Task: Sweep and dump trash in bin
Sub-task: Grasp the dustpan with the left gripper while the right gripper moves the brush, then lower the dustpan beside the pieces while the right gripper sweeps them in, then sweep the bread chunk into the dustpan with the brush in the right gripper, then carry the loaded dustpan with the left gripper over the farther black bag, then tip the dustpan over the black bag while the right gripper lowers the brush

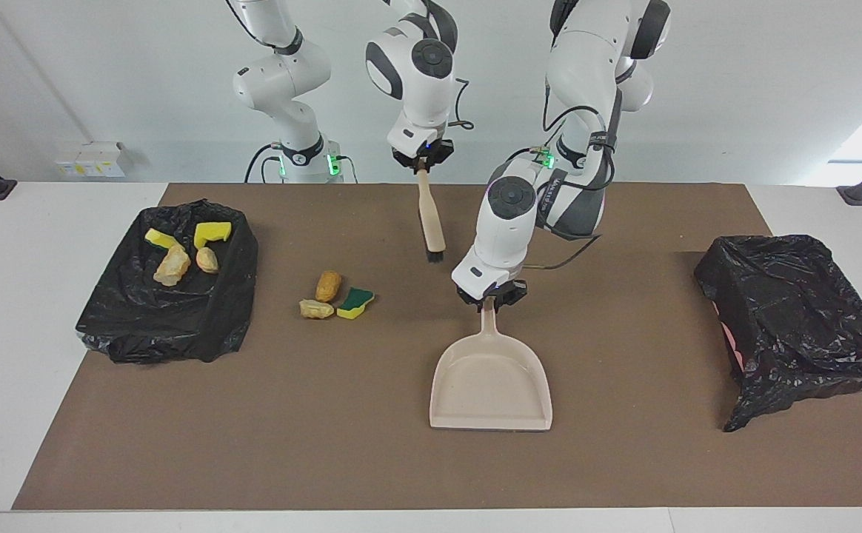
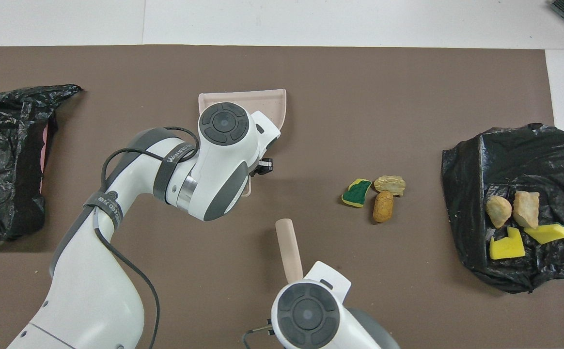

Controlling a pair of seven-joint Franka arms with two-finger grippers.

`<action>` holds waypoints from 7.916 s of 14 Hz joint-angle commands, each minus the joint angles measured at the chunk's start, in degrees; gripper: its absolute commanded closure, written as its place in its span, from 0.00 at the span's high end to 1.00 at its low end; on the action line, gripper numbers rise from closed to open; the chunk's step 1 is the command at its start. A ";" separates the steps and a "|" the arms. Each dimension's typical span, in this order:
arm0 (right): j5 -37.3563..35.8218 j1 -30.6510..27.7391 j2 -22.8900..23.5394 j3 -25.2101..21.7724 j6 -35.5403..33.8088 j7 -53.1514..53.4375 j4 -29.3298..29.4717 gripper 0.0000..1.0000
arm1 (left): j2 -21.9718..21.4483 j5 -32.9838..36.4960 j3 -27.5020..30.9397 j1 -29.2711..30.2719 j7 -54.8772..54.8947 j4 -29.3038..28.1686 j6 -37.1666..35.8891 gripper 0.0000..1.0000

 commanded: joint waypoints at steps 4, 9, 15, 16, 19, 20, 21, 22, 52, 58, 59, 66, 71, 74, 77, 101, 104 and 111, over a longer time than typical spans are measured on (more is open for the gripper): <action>-9.17 -13.47 -6.08 0.49 -5.54 -3.36 -2.65 0.00 | -2.39 0.57 1.56 1.55 7.84 0.11 -1.05 0.00; -13.83 -28.66 -3.54 0.66 5.33 -20.19 -5.10 0.00 | -5.65 0.66 1.65 5.68 30.15 -0.15 -7.53 0.00; -17.44 -32.74 3.84 0.75 13.87 -22.96 -5.81 0.00 | -8.37 6.28 1.82 5.25 57.65 -3.39 -13.27 0.00; -17.44 -32.56 5.07 0.84 15.36 -22.53 -5.90 0.00 | -8.99 7.94 1.74 4.98 61.27 -4.45 -13.09 0.00; -16.31 -29.85 5.87 1.01 15.21 -22.17 -5.90 0.00 | -11.18 9.80 1.65 2.44 70.42 -8.04 -12.56 0.00; -16.04 -29.05 5.87 1.01 14.68 -22.00 -5.90 0.00 | -12.06 9.80 1.65 1.13 71.58 -9.72 -12.13 0.00; -14.56 -28.26 6.13 1.01 14.67 -21.82 -5.90 0.00 | -13.11 10.76 1.65 -0.45 72.55 -11.30 -11.43 0.00; -12.11 -27.30 6.74 1.01 14.85 -21.56 -5.90 0.00 | -14.25 11.20 1.65 -1.95 72.82 -13.32 -10.20 0.00; -5.59 -19.12 -2.75 1.01 5.88 -17.68 -12.23 0.00 | -25.34 10.85 1.12 -10.13 73.97 -33.54 1.32 0.00; 15.81 -15.69 -2.39 1.01 10.97 -23.31 -12.05 0.00 | -27.19 10.68 1.03 -10.75 69.75 -36.98 3.52 0.00; 20.57 -14.56 -2.13 1.01 12.72 -22.88 -11.88 0.00 | -27.19 10.59 1.03 -10.75 69.66 -36.98 3.87 0.00; 19.23 -12.96 -2.82 1.19 10.91 -17.53 -8.19 0.00 | -26.66 8.66 1.21 -6.72 70.62 -38.31 10.20 0.00; 8.93 -13.75 -9.15 0.93 4.93 -6.79 -4.06 0.00 | -24.38 8.22 1.73 -0.30 72.12 -32.42 9.94 0.00; 9.01 -12.70 -10.57 1.71 2.99 -7.14 -4.84 0.00 | -21.84 7.61 1.74 5.40 78.16 -28.39 9.41 0.00; 9.54 -7.27 -5.84 3.39 4.30 -6.00 -5.28 0.00 | -18.32 5.41 1.74 10.24 85.72 -21.80 7.93 0.00; 8.05 5.23 1.12 3.47 24.08 6.31 -14.69 1.00 | -8.20 1.70 2.09 55.41 144.00 12.50 -13.80 0.00; 7.61 4.01 2.53 3.04 23.99 4.82 -11.45 1.00 | -8.11 9.42 2.09 56.92 146.29 12.33 -6.96 0.00; 0.06 -7.40 2.18 2.95 23.11 3.85 -3.98 1.00 | -10.92 37.78 2.18 55.61 134.82 5.31 4.21 0.00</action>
